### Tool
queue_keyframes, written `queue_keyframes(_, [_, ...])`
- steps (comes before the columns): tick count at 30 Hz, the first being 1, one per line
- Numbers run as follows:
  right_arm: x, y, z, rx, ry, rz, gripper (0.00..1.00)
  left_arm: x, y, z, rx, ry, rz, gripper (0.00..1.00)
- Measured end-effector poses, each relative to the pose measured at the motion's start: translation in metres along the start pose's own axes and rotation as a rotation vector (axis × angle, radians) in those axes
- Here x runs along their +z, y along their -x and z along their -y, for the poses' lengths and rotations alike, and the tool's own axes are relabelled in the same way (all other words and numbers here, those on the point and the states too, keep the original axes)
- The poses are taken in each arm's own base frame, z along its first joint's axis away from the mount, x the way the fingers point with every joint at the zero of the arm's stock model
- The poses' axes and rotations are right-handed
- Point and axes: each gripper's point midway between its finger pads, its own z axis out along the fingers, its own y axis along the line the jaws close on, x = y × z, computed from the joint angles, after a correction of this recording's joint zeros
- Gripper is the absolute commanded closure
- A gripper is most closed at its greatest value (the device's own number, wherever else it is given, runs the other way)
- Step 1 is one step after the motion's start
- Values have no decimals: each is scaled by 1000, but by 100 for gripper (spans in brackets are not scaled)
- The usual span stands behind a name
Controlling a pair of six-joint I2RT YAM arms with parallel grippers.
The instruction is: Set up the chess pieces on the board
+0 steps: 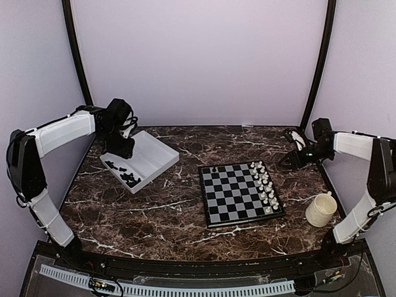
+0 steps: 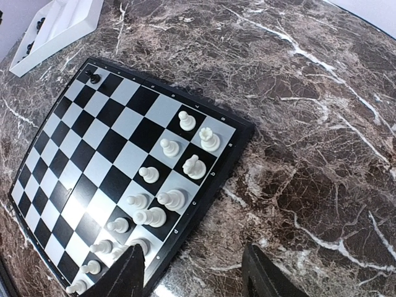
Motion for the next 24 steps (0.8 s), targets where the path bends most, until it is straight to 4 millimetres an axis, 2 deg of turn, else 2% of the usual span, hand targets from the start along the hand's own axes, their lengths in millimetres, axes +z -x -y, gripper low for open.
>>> queue_keyframes(2, [1, 0, -1, -1, 11, -1, 46, 20, -28, -28, -40, 35, -91, 54])
queue_keyframes(5, [4, -3, -4, 1, 25, -9, 46, 34, -41, -54, -61, 43, -140, 52])
queue_keyframes(9, [6, -6, -4, 9, 34, -21, 47, 53, -39, -73, -41, 43, -163, 53])
queue_keyframes(12, [6, -7, -5, 10, 38, -23, 47, 76, -29, -86, -1, 59, -185, 54])
queue_keyframes(14, [6, -7, -6, 11, 43, -21, 47, 94, -27, -91, 31, 65, -206, 54])
queue_keyframes(17, [6, -6, -7, 9, 48, -18, 47, 111, -34, -93, 93, 66, -244, 53])
queue_keyframes(24, [9, -8, -8, 9, 64, -20, 47, 122, -42, -100, 217, 71, -263, 54])
